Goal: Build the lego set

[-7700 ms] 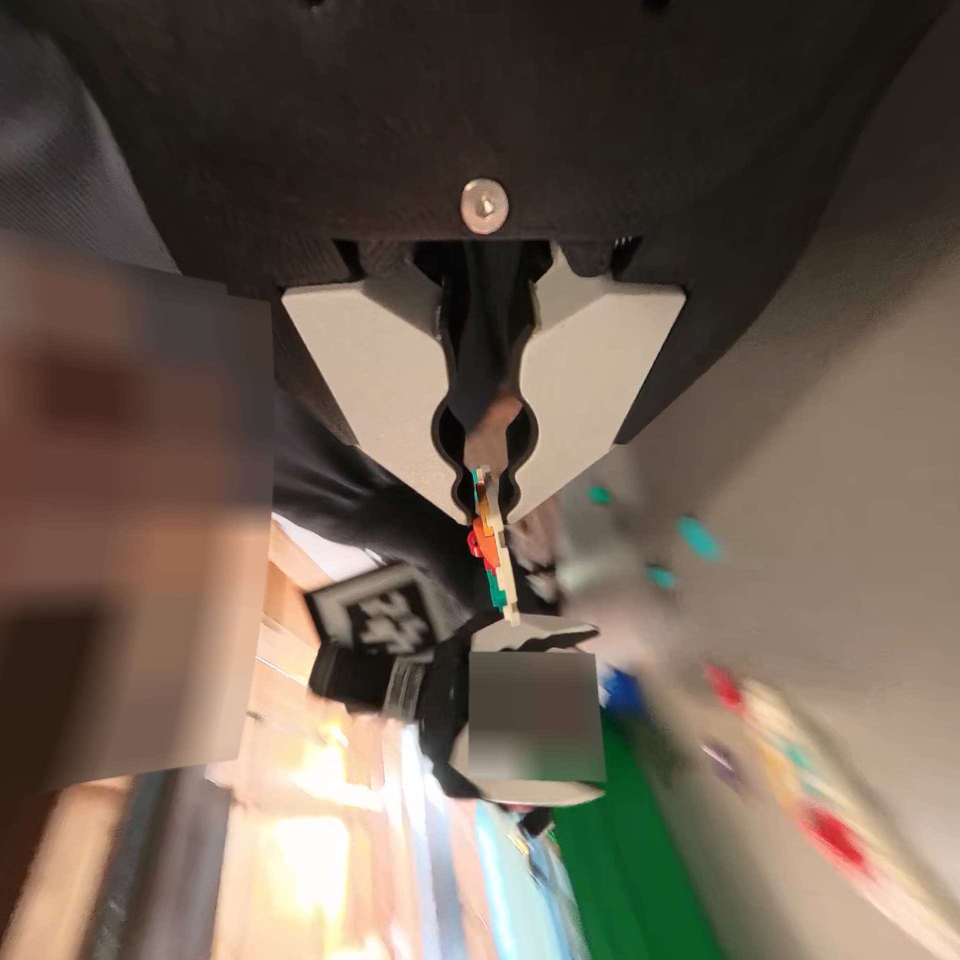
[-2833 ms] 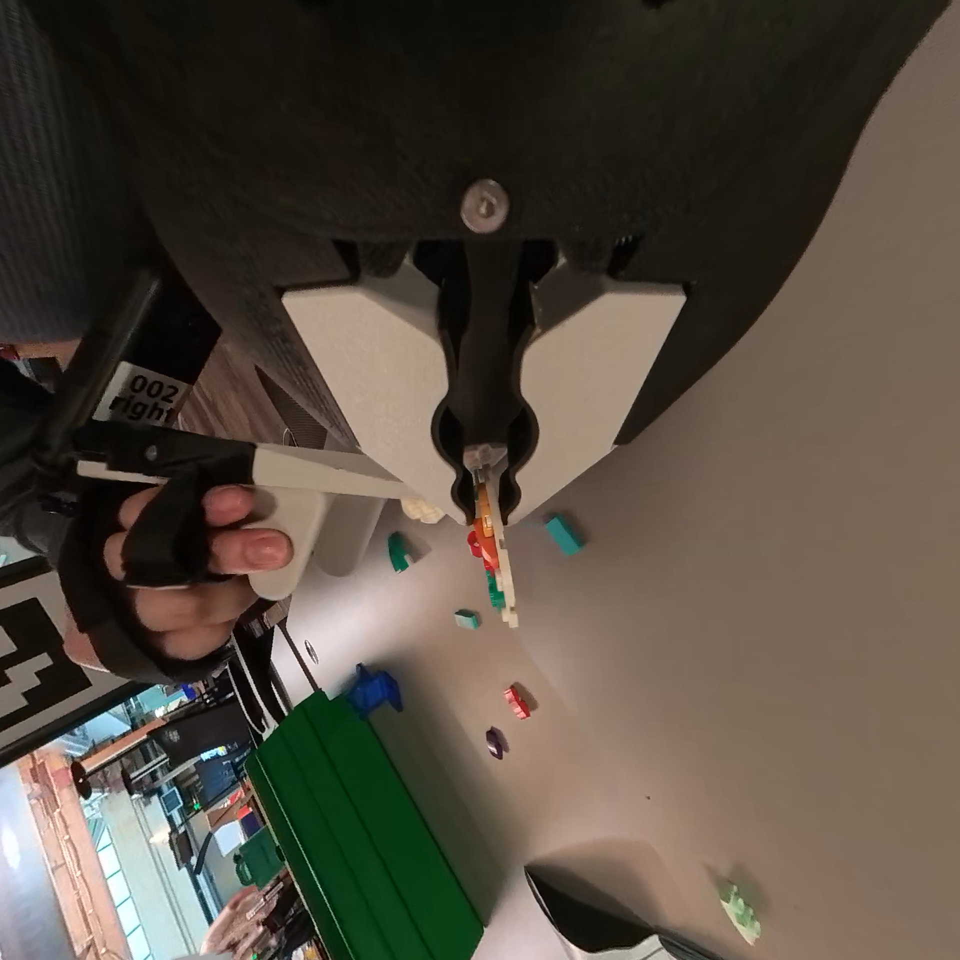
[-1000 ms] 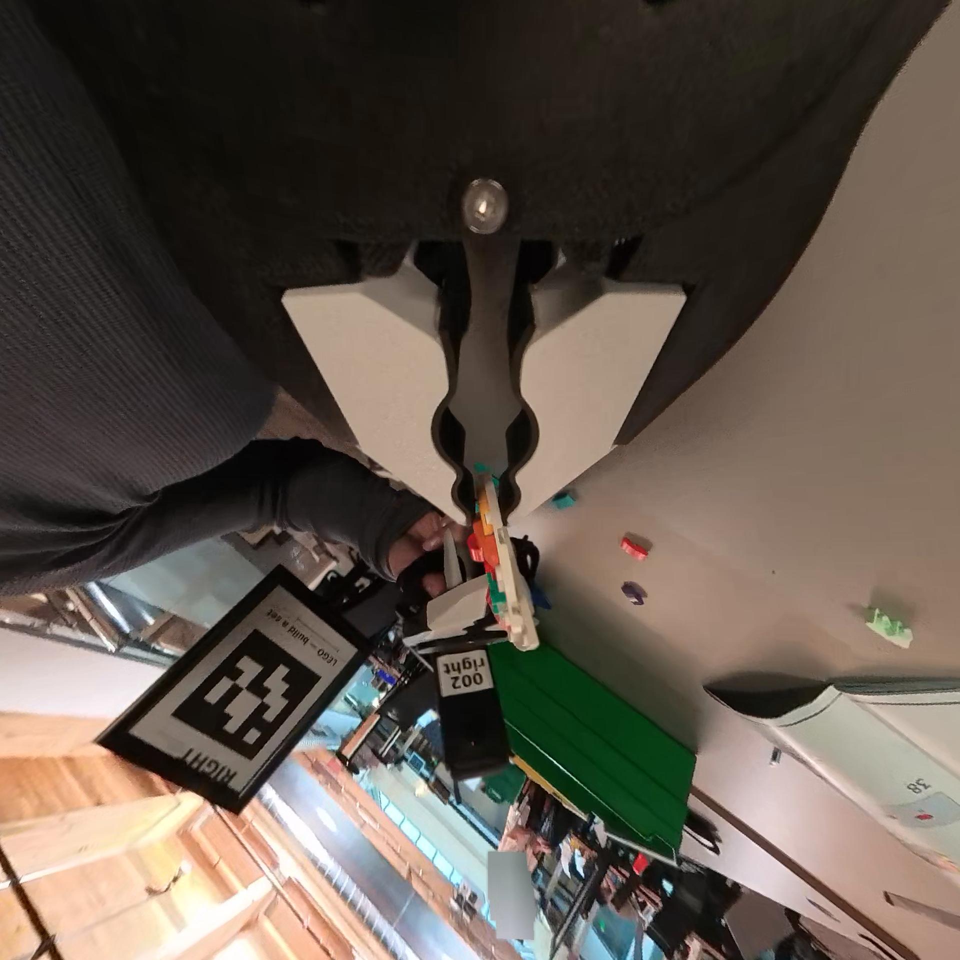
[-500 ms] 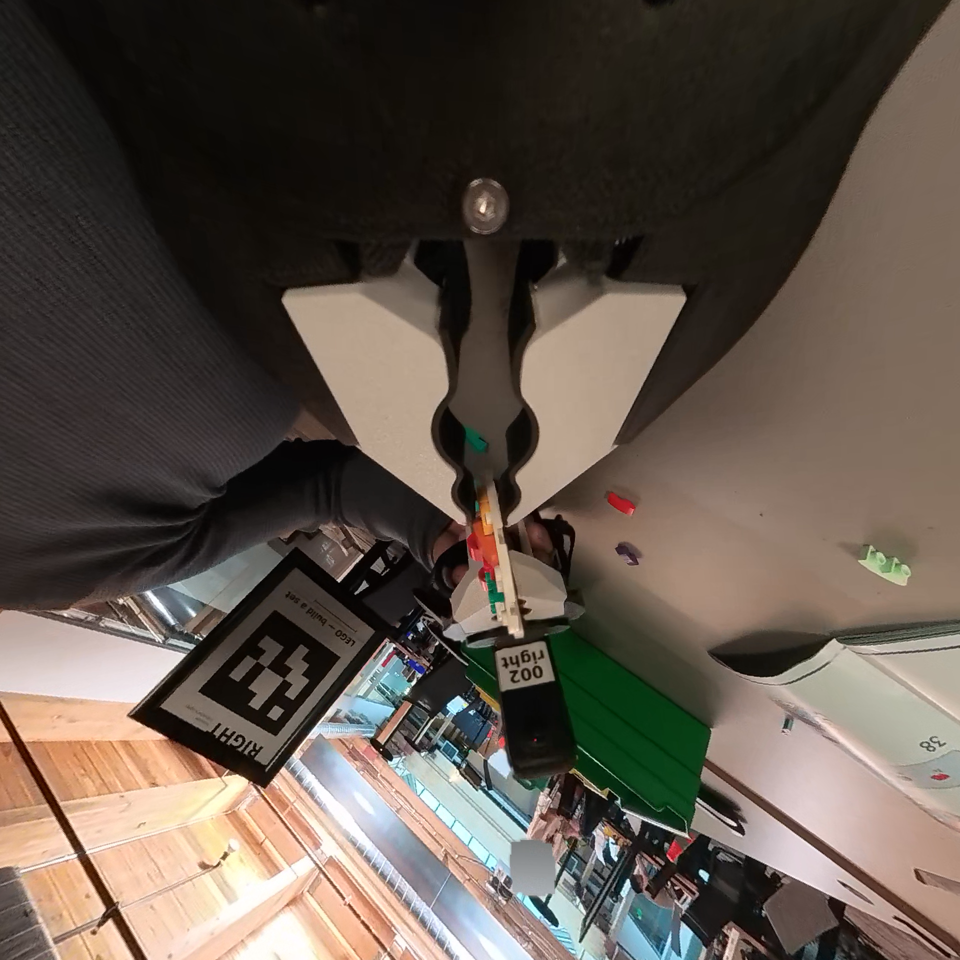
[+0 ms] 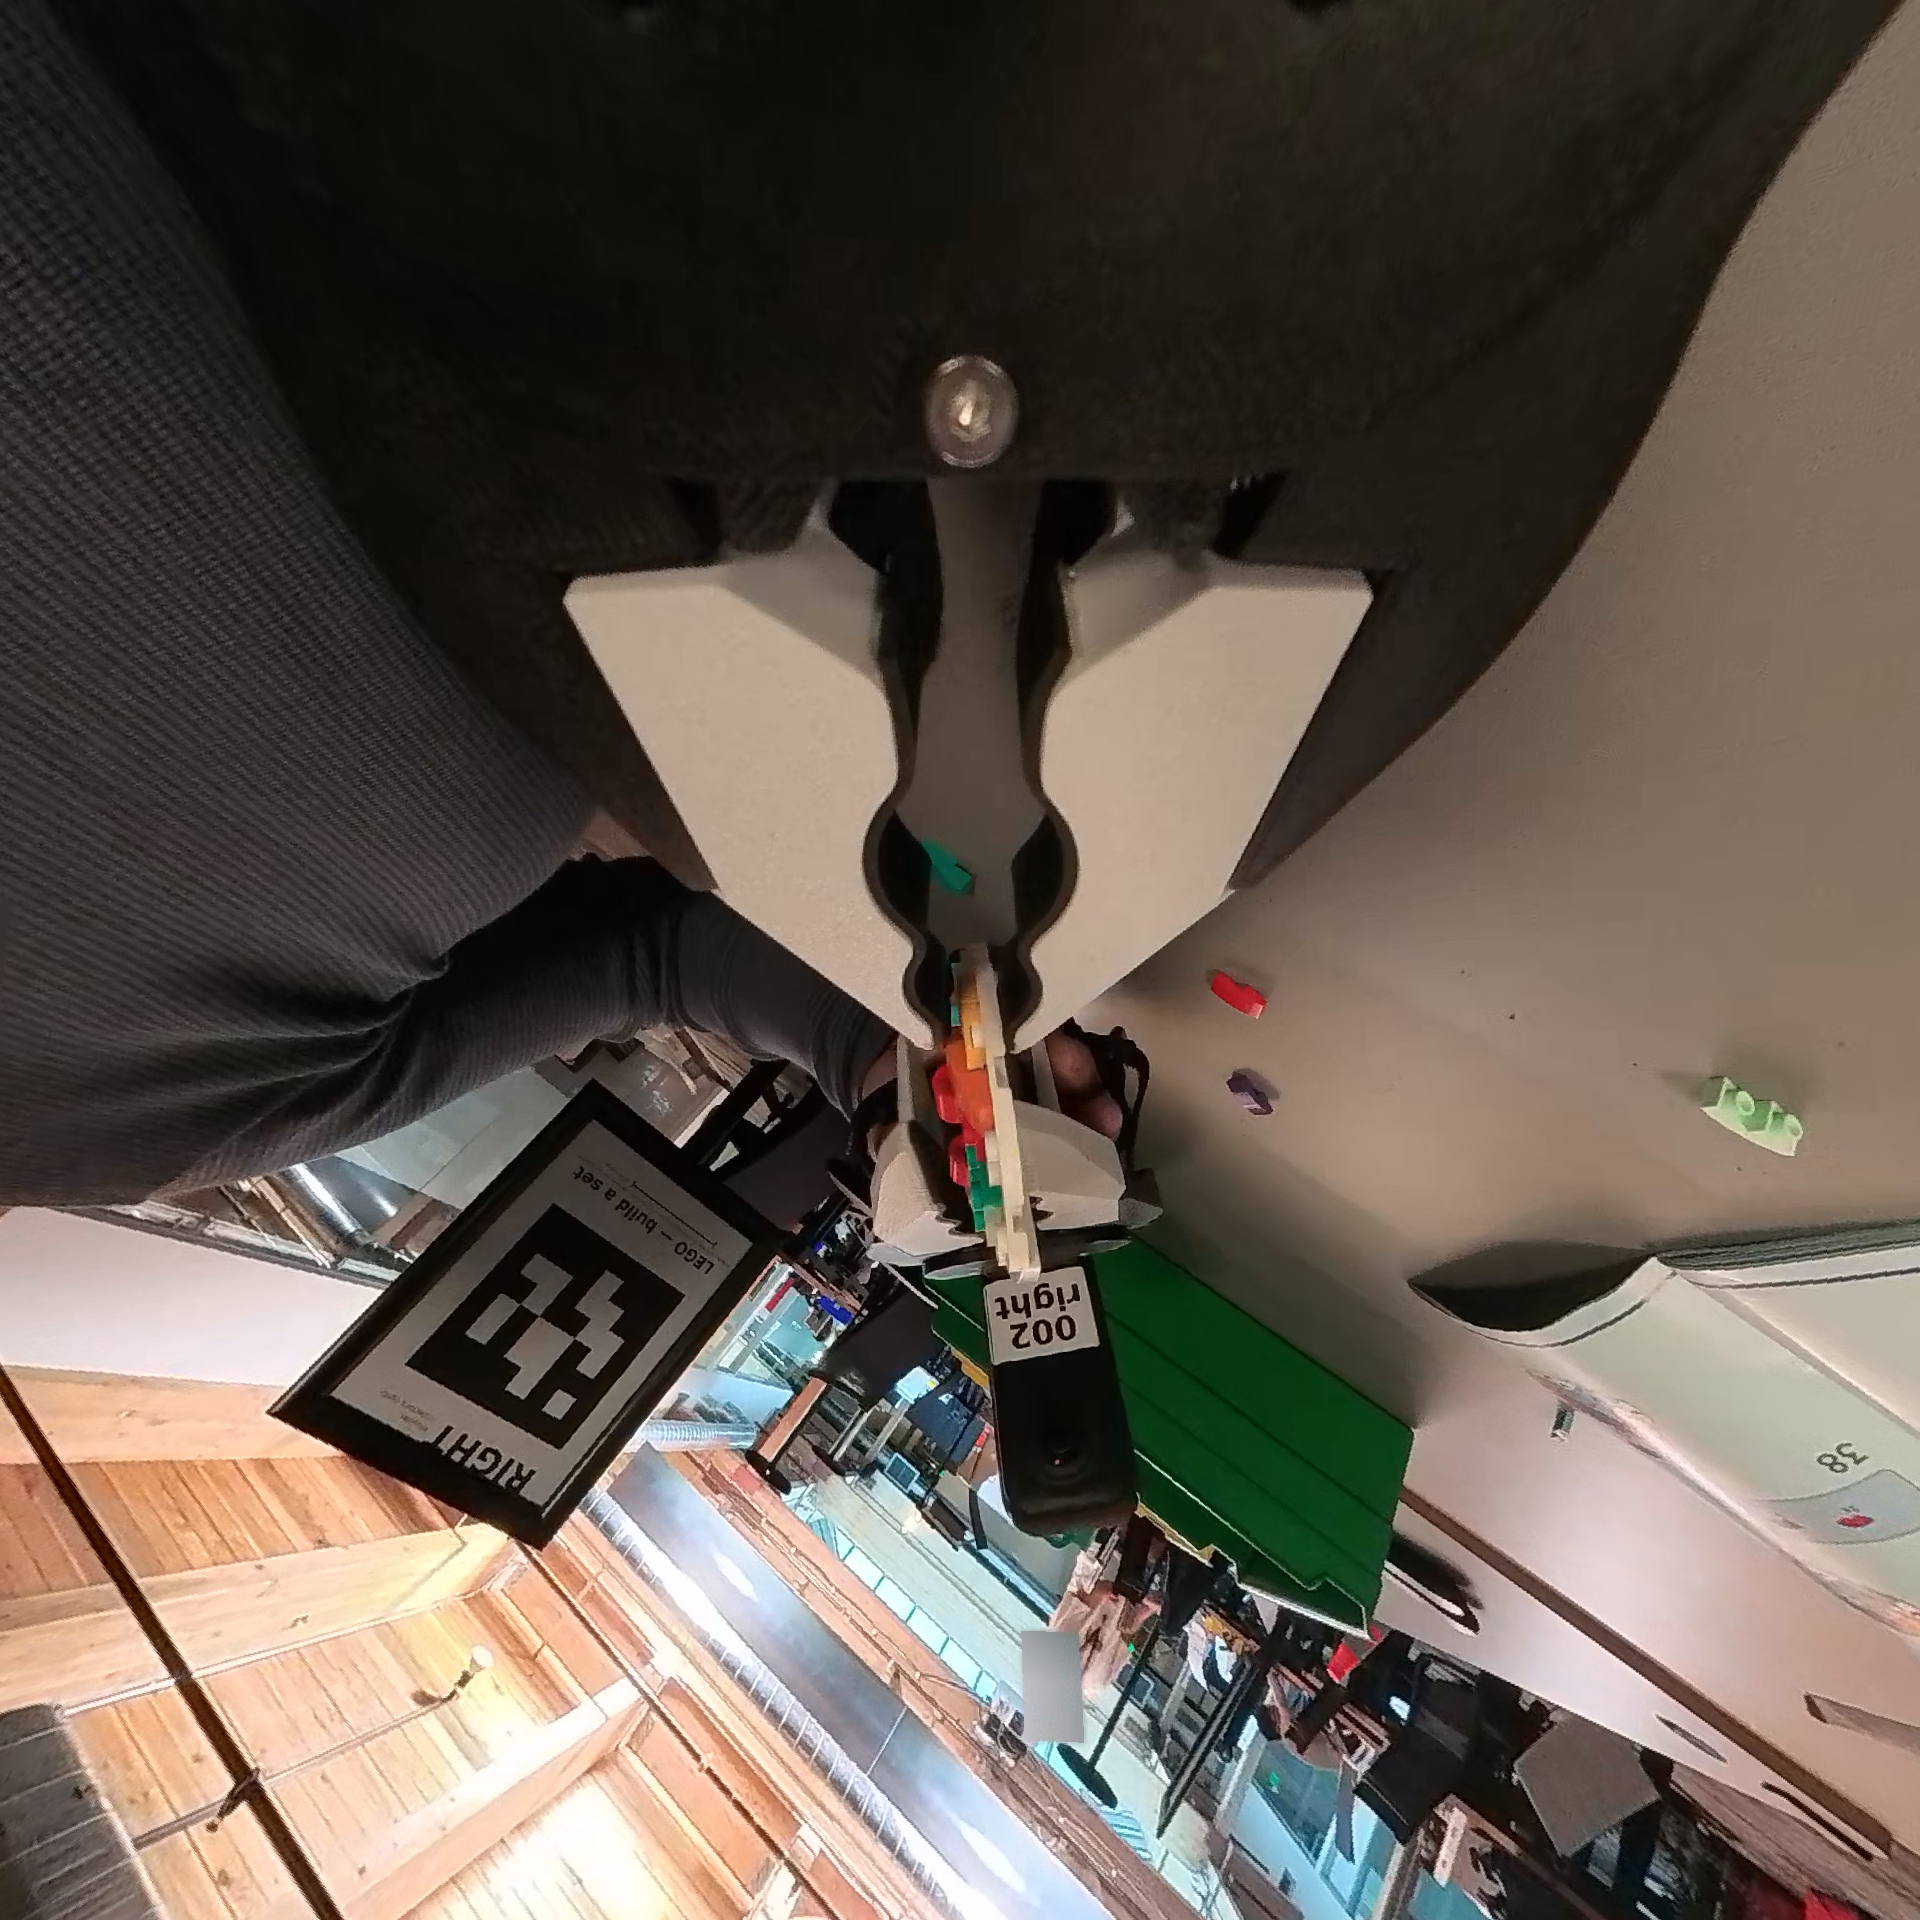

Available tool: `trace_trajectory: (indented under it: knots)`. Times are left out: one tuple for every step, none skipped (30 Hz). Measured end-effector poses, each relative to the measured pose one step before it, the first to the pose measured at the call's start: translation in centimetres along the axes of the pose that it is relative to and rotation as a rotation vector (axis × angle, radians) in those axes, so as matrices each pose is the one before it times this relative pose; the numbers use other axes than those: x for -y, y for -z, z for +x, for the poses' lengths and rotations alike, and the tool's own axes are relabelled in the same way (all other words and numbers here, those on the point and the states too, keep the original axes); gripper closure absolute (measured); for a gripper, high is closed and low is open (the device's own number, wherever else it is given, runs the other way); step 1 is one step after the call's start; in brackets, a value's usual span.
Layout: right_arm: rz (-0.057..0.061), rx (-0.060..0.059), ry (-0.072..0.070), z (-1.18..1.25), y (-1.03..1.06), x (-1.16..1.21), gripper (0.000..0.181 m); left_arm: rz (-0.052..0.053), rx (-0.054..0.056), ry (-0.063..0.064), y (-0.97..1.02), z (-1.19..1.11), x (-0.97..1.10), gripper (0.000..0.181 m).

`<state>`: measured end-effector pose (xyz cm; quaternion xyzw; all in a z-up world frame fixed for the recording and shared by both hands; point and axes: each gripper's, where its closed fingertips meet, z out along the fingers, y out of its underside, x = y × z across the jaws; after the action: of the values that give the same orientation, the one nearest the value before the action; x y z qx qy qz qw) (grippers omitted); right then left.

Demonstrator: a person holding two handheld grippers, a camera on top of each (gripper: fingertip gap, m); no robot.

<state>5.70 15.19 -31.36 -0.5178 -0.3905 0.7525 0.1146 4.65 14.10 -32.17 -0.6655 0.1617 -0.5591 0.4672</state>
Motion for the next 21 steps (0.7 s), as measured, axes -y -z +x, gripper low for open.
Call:
trace_trajectory:
  knots:
    - [0.0005,0.0013,-0.0006,-0.032,-0.032,0.005,0.163,0.0018,0.0012,-0.003,0.009,0.004,0.008,0.174]
    - [-0.0004,0.0035,-0.0024,-0.048,-0.031,0.003,0.163,0.0019,-0.0011,-0.003,0.003,0.035,0.022,0.174]
    - [-0.0012,0.0052,-0.0046,-0.068,-0.018,-0.015,0.163,0.0004,-0.0035,-0.0036,0.004,0.068,-0.001,0.174]
    - [-0.0002,0.0047,-0.0063,-0.06,-0.032,-0.005,0.163,0.0011,-0.001,-0.0054,0.003,0.052,-0.002,0.174]
    - [-0.0004,0.0039,-0.007,-0.042,-0.024,-0.008,0.163,0.0003,-0.0013,-0.0043,-0.01,0.058,0.003,0.174]
    - [-0.0006,0.0019,-0.0047,-0.04,-0.034,-0.012,0.163,0.0008,-0.0034,-0.0038,0.006,0.073,-0.001,0.174]
    - [-0.0018,-0.0018,0.0006,-0.024,-0.067,-0.042,0.164,0.0006,-0.0022,-0.0037,-0.007,0.058,0.007,0.174]
    - [-0.0076,-0.0038,0.0049,-0.023,-0.102,-0.127,0.164,0.0011,-0.0018,-0.0061,-0.016,0.071,0.002,0.174]
    - [-0.006,-0.0044,0.0092,-0.056,-0.128,-0.106,0.164,0.0001,-0.0063,-0.0086,-0.033,0.144,-0.009,0.174]
    - [-0.0006,-0.0027,0.0087,-0.085,-0.104,-0.013,0.164,0.004,-0.0016,-0.007,-0.002,0.074,0.051,0.174]
    - [-0.0006,-0.0048,0.0061,-0.035,-0.116,-0.006,0.163,0.0024,0.0053,-0.0015,0.006,-0.065,0.022,0.174]
    - [-0.0031,-0.0098,0.0073,0.084,-0.104,-0.056,0.163,-0.0021,0.0022,-0.0003,-0.03,-0.036,-0.032,0.174]
    - [0.0007,-0.006,0.0059,0.048,-0.058,-0.004,0.164,0.0001,0.0006,-0.0012,-0.007,0.005,0.011,0.174]
    - [0.0011,-0.0023,0.0001,0.014,-0.015,0.023,0.164,0.0022,0.0003,-0.0002,0.021,-0.006,0.022,0.174]
    - [0.0004,-0.0036,0.0011,0.045,-0.008,0.006,0.164,0.0002,0.0015,0.0008,0.004,-0.032,0.002,0.174]
    - [-0.001,-0.0051,0.0029,0.073,-0.004,-0.02,0.165,-0.0005,0.0009,0.0008,-0.001,-0.015,-0.002,0.174]
    - [-0.0008,-0.0059,0.0032,0.069,0.001,-0.005,0.165,-0.0004,0.0029,-0.0002,-0.015,-0.035,-0.012,0.174]
    - [0.0004,-0.0039,0.0032,0.021,-0.017,0.006,0.165,0.0011,0.0023,-0.0019,0.005,-0.018,0.01,0.174]
    - [0.0004,-0.0019,0.0024,-0.007,-0.03,-0.004,0.166,0.0014,-0.0013,-0.0024,0.011,0.027,0.017,0.174]
    - [0.0001,-0.0034,0.0024,0.005,-0.042,-0.005,0.165,0.0023,0.0012,-0.0015,0.019,0.002,0.029,0.174]
    - [0.0003,-0.0028,0.0018,0.015,-0.042,0.006,0.165,0.0034,0.0014,-0.0021,0.02,-0.008,0.046,0.174]
